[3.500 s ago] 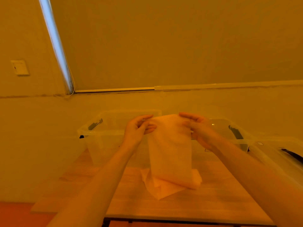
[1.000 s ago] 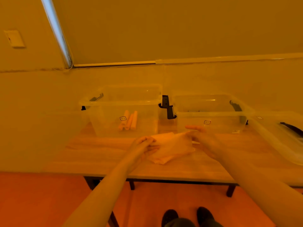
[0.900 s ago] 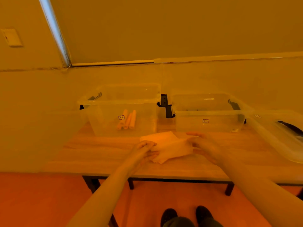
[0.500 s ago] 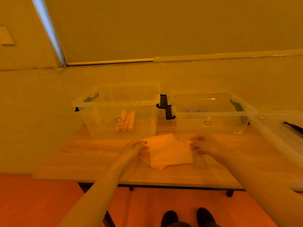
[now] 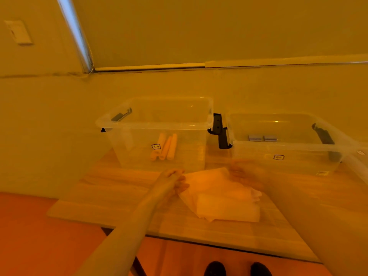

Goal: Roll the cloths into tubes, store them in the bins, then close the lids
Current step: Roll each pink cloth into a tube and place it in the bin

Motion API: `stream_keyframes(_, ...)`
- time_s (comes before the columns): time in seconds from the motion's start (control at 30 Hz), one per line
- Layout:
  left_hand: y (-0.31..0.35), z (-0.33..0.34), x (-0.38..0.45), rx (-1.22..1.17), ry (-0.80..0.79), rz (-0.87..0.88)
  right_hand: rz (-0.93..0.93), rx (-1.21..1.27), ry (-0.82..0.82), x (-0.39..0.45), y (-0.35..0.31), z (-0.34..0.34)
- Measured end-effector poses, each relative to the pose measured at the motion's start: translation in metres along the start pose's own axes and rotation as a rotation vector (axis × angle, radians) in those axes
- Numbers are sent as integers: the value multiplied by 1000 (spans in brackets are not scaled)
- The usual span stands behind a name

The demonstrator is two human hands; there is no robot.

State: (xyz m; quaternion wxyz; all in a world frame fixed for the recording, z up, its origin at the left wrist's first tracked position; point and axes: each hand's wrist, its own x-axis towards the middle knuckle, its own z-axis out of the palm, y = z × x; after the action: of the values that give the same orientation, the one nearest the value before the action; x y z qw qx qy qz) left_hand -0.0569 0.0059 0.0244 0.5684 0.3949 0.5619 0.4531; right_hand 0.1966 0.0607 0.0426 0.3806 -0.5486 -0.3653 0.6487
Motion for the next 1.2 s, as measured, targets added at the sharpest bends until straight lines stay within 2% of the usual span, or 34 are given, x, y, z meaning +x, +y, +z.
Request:
stream_keyframes(0.23, -4, -11, 8, 5, 41, -20, -21, -28, -16, 17, 9, 7)
stream_keyframes(0.37, -4, -9, 10, 27, 33, -15, -18, -25, 81, 22, 9, 9)
stream_keyframes(0.5, -3, -6, 11, 17, 27, -7, -28, 16, 76, 19, 8, 11)
stream_keyframes(0.67, -3, -4, 9, -52, -21, -4, -28, -101, 73, 14, 8, 13)
stream_keyframes(0.8, -2, -2, 7, -14, -29, -22, -78, -199, 40, 4, 8, 10)
stream_keyframes(1.2, 25, 15, -16, -43, -111, 15, -335, 183, -41, -42, -35, 18)
